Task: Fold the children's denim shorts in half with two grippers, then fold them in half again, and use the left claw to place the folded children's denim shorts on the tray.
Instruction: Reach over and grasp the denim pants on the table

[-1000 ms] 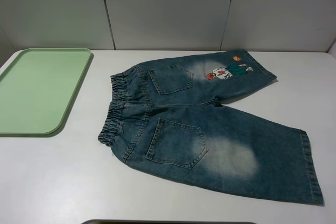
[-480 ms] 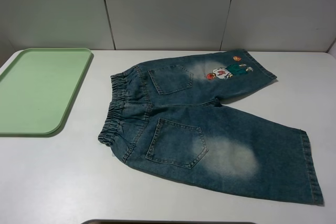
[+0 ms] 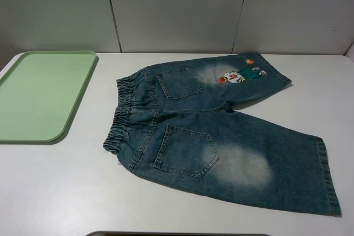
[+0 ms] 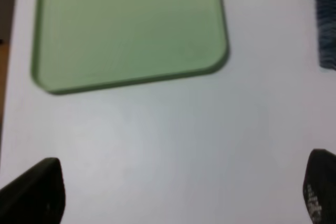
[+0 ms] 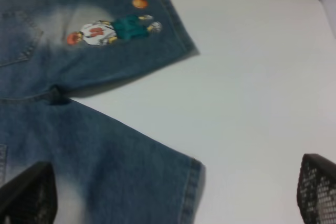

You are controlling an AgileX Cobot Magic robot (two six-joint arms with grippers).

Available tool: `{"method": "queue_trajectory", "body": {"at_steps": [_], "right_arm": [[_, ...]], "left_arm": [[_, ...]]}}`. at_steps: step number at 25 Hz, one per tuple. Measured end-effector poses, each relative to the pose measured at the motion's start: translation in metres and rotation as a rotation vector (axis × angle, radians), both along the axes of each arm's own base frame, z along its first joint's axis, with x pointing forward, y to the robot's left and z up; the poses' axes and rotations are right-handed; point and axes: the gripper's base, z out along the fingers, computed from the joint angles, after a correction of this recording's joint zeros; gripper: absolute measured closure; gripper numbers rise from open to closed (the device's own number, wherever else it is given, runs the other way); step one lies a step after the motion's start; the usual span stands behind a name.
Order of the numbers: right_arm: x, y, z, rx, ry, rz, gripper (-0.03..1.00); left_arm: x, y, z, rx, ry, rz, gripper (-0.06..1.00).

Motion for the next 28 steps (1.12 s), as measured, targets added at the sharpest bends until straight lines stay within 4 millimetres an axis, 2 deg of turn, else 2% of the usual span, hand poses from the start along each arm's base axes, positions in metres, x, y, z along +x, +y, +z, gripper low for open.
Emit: {"method": "queue_trajectory", "body": {"at_steps": [3,6,9,12,16,19,23,28], "right_arm": [[0.036,0.008,0.01,-0.032,0.055,0.098,0.27],[0.068,0.028,0.005,-0.103,0.148,0.255,0.27],[0.094,0.056,-0.011,-0.206,0.25,0.416,0.27],[0.107,0.087,-0.032,-0.299,0.342,0.567,0.27],[0.111,0.123,-0.058,-0.375,0.44,0.721,0.27],[0.112,0.138,-0.072,-0.418,0.485,0.79,0.27],[0.108,0.135,-0.095,-0.489,0.521,0.86,0.27],[0.091,0.122,-0.136,-0.58,0.594,0.958,0.27]], "left_arm": [[0.025,-0.009,0.008,0.017,0.059,-0.116,0.05],[0.048,-0.023,0.007,0.064,0.124,-0.249,0.05],[0.067,-0.043,-0.004,0.148,0.207,-0.4,0.05],[0.085,-0.065,-0.019,0.219,0.291,-0.535,0.05],[0.104,-0.095,-0.046,0.297,0.403,-0.677,0.05],[0.113,-0.115,-0.067,0.358,0.483,-0.777,0.05],[0.121,-0.139,-0.097,0.431,0.564,-0.921,0.05],[0.132,-0.158,-0.132,0.404,0.64,-0.992,0.05]]}}
